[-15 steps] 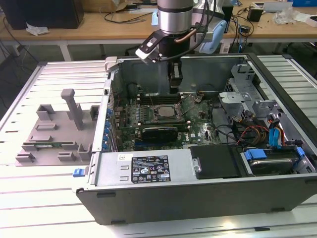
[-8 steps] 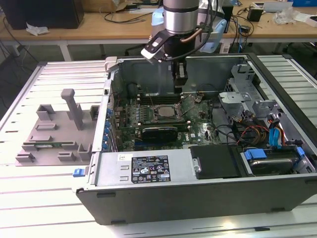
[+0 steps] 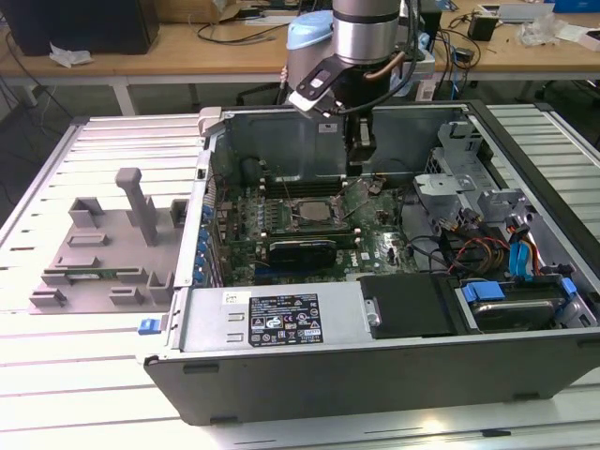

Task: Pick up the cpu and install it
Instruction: 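Close the cpu cover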

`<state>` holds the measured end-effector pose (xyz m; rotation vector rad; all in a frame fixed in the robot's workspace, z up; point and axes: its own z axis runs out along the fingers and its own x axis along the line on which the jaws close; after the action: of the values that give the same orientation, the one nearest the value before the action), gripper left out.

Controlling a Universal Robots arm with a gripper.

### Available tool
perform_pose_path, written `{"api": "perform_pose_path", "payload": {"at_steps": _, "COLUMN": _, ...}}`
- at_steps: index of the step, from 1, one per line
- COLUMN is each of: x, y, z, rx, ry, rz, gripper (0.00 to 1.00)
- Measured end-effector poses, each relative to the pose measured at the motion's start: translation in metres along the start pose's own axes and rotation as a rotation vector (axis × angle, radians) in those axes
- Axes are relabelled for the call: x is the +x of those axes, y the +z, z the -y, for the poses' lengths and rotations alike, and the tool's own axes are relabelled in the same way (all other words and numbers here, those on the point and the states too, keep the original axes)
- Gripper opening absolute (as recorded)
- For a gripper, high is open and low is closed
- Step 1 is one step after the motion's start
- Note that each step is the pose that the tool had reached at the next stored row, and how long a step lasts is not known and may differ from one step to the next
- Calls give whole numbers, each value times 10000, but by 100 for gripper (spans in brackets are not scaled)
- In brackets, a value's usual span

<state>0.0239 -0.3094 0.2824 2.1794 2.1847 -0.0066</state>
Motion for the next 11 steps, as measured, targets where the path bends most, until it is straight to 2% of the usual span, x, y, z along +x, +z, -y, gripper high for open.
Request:
{"api": "perform_pose_path", "payload": {"at_steps": 4, "x": 0, "y": 6, "z": -179, "rx": 0, "ry": 0, "rz": 2, "gripper": 11}}
{"api": "perform_pose_path", "payload": {"at_steps": 11, "x": -1, "y": 13, "z": -355, "rx": 0, "ry": 0, "rz": 1, "gripper": 11}}
